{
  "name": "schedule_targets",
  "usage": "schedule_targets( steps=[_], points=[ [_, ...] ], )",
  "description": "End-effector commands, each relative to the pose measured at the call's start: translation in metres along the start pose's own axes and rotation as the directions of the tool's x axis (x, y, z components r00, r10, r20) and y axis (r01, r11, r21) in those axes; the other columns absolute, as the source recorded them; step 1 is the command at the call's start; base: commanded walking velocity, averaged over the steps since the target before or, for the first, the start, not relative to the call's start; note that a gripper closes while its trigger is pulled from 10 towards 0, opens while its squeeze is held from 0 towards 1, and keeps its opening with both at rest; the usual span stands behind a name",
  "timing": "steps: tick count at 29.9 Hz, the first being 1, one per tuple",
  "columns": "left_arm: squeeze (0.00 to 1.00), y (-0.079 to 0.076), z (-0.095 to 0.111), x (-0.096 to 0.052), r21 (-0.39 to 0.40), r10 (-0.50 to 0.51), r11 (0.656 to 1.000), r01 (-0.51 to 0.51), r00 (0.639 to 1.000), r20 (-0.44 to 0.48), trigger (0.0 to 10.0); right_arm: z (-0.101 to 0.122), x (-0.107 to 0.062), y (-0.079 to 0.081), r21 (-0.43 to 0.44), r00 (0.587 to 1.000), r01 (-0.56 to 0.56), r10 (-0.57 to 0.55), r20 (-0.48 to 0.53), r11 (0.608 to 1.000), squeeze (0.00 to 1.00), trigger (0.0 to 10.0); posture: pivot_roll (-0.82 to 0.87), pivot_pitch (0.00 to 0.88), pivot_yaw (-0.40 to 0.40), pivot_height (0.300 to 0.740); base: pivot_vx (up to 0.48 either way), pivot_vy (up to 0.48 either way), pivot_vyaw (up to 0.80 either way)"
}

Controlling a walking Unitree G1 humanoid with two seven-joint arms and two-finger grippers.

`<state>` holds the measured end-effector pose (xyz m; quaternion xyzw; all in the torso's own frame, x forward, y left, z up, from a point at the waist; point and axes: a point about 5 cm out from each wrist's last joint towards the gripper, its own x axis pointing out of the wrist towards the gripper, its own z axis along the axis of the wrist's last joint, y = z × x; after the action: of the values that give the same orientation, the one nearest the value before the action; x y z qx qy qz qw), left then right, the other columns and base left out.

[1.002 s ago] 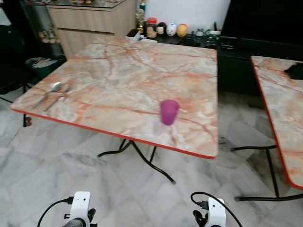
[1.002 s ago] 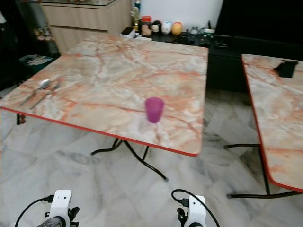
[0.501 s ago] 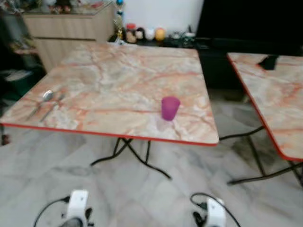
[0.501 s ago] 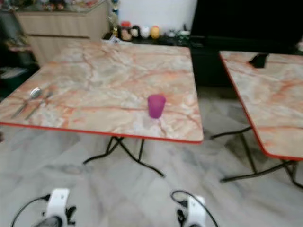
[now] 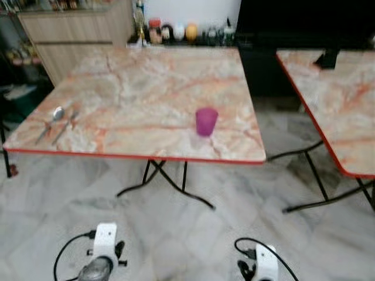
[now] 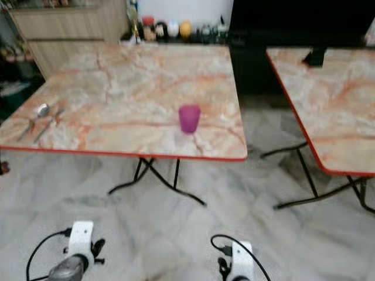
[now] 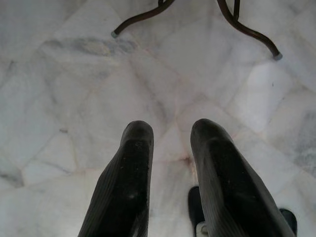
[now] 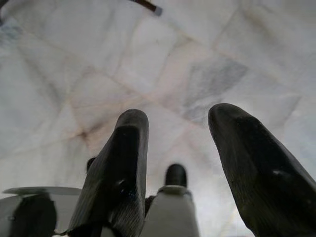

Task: Setting the table

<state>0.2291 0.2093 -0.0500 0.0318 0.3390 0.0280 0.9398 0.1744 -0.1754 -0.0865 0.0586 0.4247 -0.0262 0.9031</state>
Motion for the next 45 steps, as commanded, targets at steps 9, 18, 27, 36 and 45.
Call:
schedule_targets(
  steps=[9, 18, 27, 36, 45],
  points=[
    [0.00, -0.001, 0.008, 0.002, 0.013, -0.020, 1.000, 0.020, 0.999, 0.025, 10.0, 0.001, 0.001, 0.002, -0.005, 1.000, -0.003, 0.003, 0.002, 1.000, 0.00, 10.0, 0.04, 0.000, -0.002, 0.740, 0.263, 0.000, 0.00],
    [0.00, -0.002, 0.008, 0.002, 0.010, -0.028, 1.000, 0.028, 0.999, 0.029, 10.0, 0.001, 0.001, 0.002, -0.009, 1.000, -0.003, 0.003, 0.000, 1.000, 0.00, 10.0, 0.03, 0.000, -0.004, 0.740, 0.350, 0.000, 0.00],
    [0.00, -0.002, 0.010, 0.002, 0.005, -0.026, 1.000, 0.026, 0.999, 0.039, 10.0, 0.001, 0.001, 0.002, -0.010, 1.000, -0.004, 0.004, -0.002, 1.000, 0.00, 10.0, 0.04, 0.000, -0.005, 0.740, 0.225, 0.000, 0.00],
    [0.00, 0.000, 0.004, 0.000, 0.005, -0.024, 1.000, 0.024, 0.999, 0.032, 10.0, 0.000, 0.001, 0.004, -0.014, 1.000, -0.010, 0.010, -0.005, 1.000, 0.00, 10.0, 0.04, 0.000, -0.004, 0.740, 0.000, 0.000, 0.00],
    [0.00, 0.007, 0.000, -0.002, 0.001, 0.012, 1.000, -0.012, 1.000, 0.027, 10.0, 0.000, 0.001, 0.004, -0.014, 1.000, -0.010, 0.010, -0.006, 1.000, 0.00, 10.0, 0.04, 0.000, -0.005, 0.740, 0.000, 0.000, 0.00]
  ],
)
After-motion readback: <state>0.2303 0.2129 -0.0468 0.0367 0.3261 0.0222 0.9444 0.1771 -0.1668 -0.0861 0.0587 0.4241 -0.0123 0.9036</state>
